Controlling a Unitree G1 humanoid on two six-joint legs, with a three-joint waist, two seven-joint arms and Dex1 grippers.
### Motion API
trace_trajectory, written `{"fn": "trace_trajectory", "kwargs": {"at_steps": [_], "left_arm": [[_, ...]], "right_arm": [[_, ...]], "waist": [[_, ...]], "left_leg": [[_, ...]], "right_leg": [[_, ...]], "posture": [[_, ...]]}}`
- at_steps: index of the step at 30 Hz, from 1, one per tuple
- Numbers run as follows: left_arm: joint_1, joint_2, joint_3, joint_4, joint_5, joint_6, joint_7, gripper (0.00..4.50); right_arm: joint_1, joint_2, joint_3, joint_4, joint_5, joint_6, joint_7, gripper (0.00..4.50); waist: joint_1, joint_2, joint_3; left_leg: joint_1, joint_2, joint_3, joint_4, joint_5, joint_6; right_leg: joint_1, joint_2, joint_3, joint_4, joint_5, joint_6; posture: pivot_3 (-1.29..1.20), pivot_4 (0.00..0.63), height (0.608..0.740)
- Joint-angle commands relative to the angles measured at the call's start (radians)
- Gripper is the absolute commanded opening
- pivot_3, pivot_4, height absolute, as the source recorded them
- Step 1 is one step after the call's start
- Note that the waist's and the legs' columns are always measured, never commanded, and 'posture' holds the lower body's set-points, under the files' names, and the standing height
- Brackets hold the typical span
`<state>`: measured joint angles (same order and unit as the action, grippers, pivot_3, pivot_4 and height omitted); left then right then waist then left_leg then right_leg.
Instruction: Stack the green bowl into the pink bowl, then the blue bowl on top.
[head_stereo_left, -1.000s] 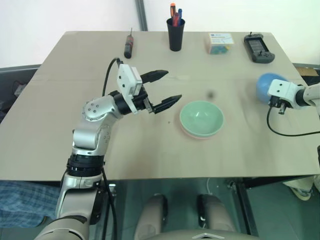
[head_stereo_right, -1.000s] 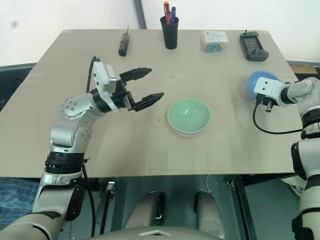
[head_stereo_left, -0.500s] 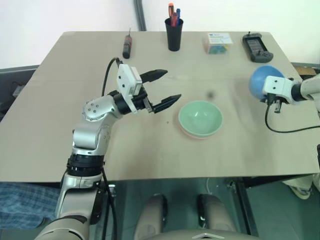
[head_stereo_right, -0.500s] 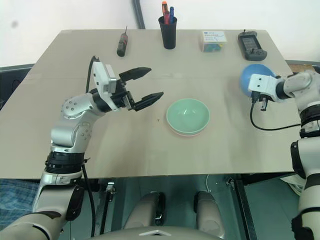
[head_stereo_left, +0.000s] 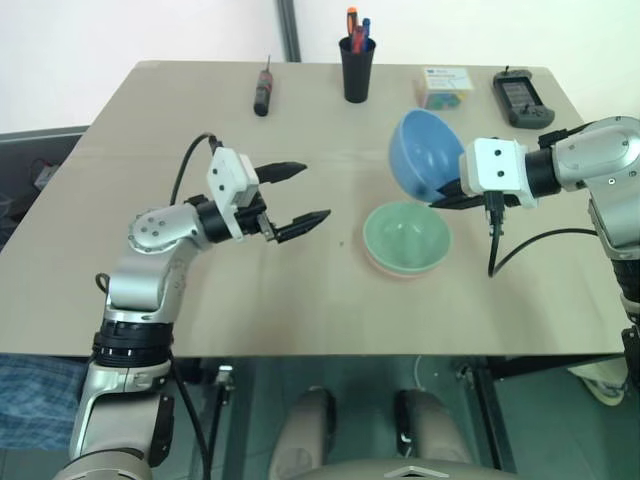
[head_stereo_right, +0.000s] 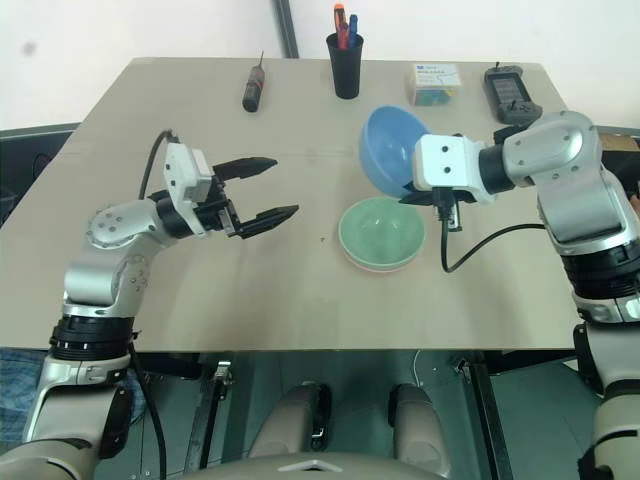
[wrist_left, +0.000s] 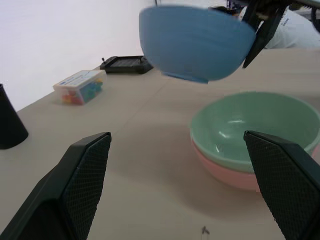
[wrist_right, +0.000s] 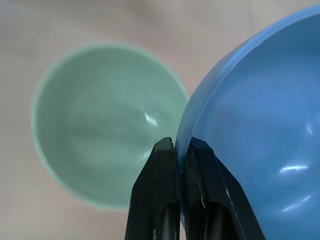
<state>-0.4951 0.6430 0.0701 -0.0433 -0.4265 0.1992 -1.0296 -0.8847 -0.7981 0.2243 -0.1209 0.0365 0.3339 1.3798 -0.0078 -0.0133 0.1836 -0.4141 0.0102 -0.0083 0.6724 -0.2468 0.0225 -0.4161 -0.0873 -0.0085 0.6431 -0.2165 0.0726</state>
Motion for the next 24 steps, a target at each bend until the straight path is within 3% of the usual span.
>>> {"fn": "trace_trajectory", "kwargs": {"at_steps": [1,6,11,15,18,24], "left_arm": [[0.013,0.035,0.033,-0.006,-0.010,-0.008,-0.025,4.50],[0.038,0.070,0.043,-0.009,-0.011,-0.007,-0.043,4.50],[0.049,0.089,0.048,-0.006,-0.012,-0.008,-0.054,4.50],[0.046,0.100,0.048,-0.004,-0.011,-0.004,-0.063,4.50],[0.045,0.104,0.046,-0.003,-0.011,-0.002,-0.069,4.50],[0.049,0.105,0.044,-0.020,-0.012,0.016,-0.064,4.50]], "right_arm": [[0.009,-0.007,-0.003,-0.125,0.037,0.063,-0.011,0.05],[0.049,-0.017,0.013,-0.234,0.061,0.124,-0.020,0.05],[0.073,-0.011,0.026,-0.305,0.091,0.184,-0.042,1.76],[0.076,-0.016,0.033,-0.334,0.107,0.216,-0.054,3.64],[0.073,-0.016,0.034,-0.342,0.109,0.231,-0.068,4.32],[0.090,-0.049,-0.014,-0.339,0.142,0.278,-0.088,4.32]], "waist": [[-0.001,0.000,0.000],[-0.003,0.000,0.000],[-0.003,0.000,0.000],[-0.003,0.000,0.000],[-0.004,0.000,0.000],[-0.003,0.000,0.000]], "left_leg": [[0.000,0.000,0.000,0.000,0.000,0.000],[0.000,0.000,0.000,0.000,0.000,0.000],[0.000,0.000,0.000,0.000,0.000,0.000],[0.000,0.000,0.000,0.000,0.000,0.000],[0.000,0.000,0.000,0.000,0.000,0.000],[0.000,0.000,0.000,0.000,0.000,0.000]], "right_leg": [[0.000,0.000,0.000,0.000,0.000,0.000],[0.000,0.000,0.000,0.000,0.000,0.000],[0.000,0.000,0.000,0.000,0.000,0.000],[0.000,0.000,0.000,0.000,0.000,0.000],[0.000,0.000,0.000,0.000,0.000,0.000],[0.000,0.000,0.000,0.000,0.000,0.000]], "posture": [[0.00,0.150,0.740],[0.00,0.150,0.740],[0.00,0.150,0.740],[0.00,0.150,0.740],[0.00,0.150,0.740],[0.00,0.150,0.740]]}}
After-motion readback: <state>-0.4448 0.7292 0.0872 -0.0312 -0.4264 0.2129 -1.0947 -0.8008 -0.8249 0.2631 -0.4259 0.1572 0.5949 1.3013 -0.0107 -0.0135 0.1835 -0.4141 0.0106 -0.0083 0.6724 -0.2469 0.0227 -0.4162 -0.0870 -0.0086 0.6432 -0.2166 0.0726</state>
